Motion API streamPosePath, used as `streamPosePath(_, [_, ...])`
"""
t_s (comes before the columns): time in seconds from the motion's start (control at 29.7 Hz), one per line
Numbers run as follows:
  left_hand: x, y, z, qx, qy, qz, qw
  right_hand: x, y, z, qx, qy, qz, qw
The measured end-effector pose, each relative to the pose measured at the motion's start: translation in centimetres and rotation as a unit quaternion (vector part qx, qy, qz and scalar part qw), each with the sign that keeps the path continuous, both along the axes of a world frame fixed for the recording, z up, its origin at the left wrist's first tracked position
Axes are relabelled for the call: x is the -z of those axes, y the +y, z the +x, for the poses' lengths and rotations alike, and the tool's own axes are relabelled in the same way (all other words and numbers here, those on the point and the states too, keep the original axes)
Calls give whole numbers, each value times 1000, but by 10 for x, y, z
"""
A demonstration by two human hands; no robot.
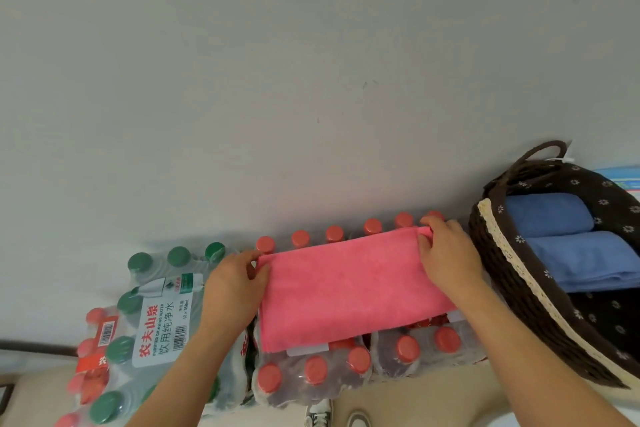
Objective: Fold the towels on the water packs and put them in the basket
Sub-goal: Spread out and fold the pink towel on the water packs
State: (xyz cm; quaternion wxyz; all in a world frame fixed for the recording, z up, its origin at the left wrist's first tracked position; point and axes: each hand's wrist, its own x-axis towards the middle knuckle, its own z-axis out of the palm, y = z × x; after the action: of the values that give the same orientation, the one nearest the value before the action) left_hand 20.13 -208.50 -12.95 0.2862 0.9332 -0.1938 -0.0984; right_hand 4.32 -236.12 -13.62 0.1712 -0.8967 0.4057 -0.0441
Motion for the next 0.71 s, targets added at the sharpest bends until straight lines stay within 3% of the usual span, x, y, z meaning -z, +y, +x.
streamPosePath(0.1, [-1, 2, 4, 37, -7, 16, 999, -8, -8, 2, -67, 46, 50, 995])
streamPosePath(0.24, [-5, 2, 11, 60, 65, 57, 994, -17, -19, 10, -155, 97, 48, 982])
streamPosePath(0.4, [-9, 3, 20, 42, 149, 11, 988, -23, -29, 20, -166, 126, 89, 974])
streamPosePath(0.71, [-15, -6, 19, 92, 72, 7, 993, -32, -17, 39, -222, 171, 43, 959])
